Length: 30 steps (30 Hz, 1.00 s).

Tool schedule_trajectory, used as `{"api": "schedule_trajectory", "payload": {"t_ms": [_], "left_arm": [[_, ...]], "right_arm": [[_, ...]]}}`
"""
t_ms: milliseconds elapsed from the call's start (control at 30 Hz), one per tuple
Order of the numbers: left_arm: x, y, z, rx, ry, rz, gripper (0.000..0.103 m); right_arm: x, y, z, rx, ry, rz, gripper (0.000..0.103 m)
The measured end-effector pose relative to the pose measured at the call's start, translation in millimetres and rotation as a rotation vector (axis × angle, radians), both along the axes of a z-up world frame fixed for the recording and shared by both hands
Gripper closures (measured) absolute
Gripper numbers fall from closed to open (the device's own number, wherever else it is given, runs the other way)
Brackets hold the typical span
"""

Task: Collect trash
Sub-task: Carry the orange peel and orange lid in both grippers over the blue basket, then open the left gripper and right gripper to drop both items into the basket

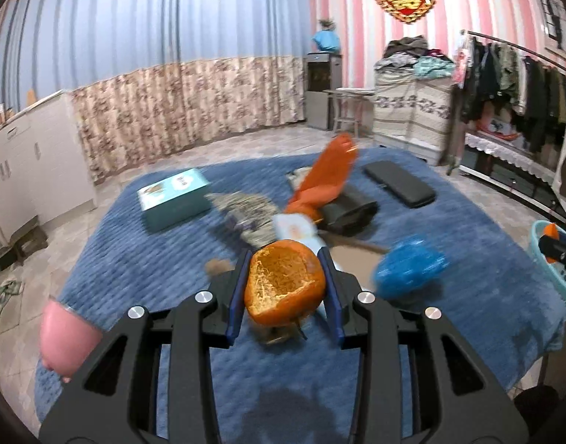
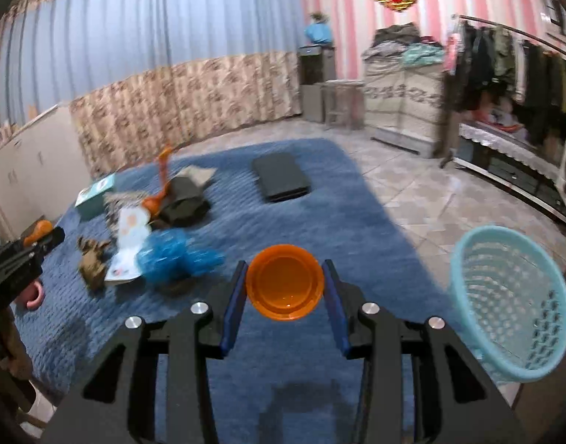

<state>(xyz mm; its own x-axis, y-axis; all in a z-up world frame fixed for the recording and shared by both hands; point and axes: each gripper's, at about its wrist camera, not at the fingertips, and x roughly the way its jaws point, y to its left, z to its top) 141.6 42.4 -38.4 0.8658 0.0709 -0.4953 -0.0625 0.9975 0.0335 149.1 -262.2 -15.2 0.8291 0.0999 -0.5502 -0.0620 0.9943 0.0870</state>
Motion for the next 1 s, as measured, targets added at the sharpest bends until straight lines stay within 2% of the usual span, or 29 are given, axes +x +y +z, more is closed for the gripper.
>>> {"api": "schedule_trajectory", "payload": {"t_ms": [300, 467, 700, 900, 1000], "left_arm": [[9, -80, 26, -0.011, -0.047, -0.148, 0.066], [20, -128, 36, -0.019, -0.059, -0.253, 0.066], [32, -210, 37, -0.016, -0.063, -0.407, 0.066], [46, -284, 22, -0.013, -0.019, -0.528, 0.066], [50, -319, 10, 0.012, -0.007, -0.595, 0.066]], "right_arm": [[-25, -90, 35, -0.026, -0.062, -0.189, 0.063], [-39, -129, 41, -0.032, -0.085, -0.277, 0.063], [-52, -189, 27, 0.003, -0.063, -0.405, 0.063], [-57, -223, 11, 0.036, -0.053, -0.491, 0.063], [-60, -236, 4, 0.031, -0.051, -0.530, 0.063]]}}
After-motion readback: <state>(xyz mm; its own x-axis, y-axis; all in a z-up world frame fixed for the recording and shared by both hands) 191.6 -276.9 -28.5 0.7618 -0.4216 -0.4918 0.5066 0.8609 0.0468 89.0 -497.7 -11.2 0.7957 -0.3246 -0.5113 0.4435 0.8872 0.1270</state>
